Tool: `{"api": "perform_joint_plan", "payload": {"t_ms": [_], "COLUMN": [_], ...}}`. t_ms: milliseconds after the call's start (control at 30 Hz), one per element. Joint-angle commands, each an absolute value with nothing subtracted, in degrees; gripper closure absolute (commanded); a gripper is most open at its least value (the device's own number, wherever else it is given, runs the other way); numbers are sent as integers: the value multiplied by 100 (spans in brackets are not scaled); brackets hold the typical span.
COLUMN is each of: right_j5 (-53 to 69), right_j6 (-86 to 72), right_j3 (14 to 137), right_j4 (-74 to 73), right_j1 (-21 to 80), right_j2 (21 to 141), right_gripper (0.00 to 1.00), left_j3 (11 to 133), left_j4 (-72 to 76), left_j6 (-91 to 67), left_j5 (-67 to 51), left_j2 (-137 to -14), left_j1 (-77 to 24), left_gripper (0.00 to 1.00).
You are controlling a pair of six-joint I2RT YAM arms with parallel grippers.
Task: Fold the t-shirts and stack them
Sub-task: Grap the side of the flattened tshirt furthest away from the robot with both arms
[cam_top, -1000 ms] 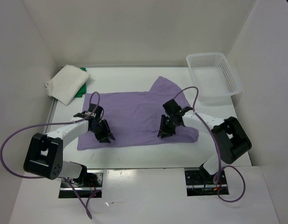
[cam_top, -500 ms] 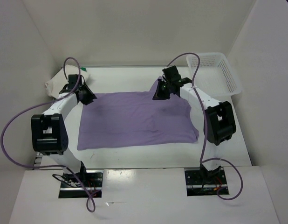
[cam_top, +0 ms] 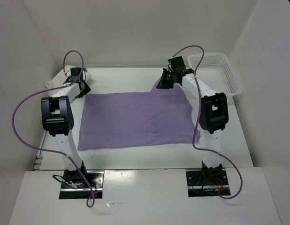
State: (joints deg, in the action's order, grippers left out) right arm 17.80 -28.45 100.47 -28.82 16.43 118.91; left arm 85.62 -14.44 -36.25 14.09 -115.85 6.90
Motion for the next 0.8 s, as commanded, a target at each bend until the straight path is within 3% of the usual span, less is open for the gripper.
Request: {"api": "perform_joint_plan", "payload": {"t_ms": [0, 167, 400, 600, 767], "right_j5": [2056, 2285, 2549, 2207, 2092], "right_j6": [-2917, -2971, -3111, -2883, -2717], "right_j3": [10704, 10846, 10617, 11442, 12889], "right_j4": [-2716, -2716, -2487, -2830, -3452], "right_j1": [1591, 1591, 1591, 1591, 1529], "right_j2": [12216, 12401, 12595, 13077, 13937], "right_gripper": [91, 90, 90, 87, 65], "left_j3": [8850, 8930, 8982, 9035, 9097], "left_j4": [-1433, -1354, -1239, -1125, -1125], "left_j6": [-3261, -3138, -3138, -3138, -3199], "left_j5": [1705, 1398, 1274, 1169, 1169], "left_j2": [-11786, -12111, -12234, -12392, -12445], "left_j1": [703, 703, 703, 703, 703], "left_gripper": [51, 44, 44, 52, 62]}}
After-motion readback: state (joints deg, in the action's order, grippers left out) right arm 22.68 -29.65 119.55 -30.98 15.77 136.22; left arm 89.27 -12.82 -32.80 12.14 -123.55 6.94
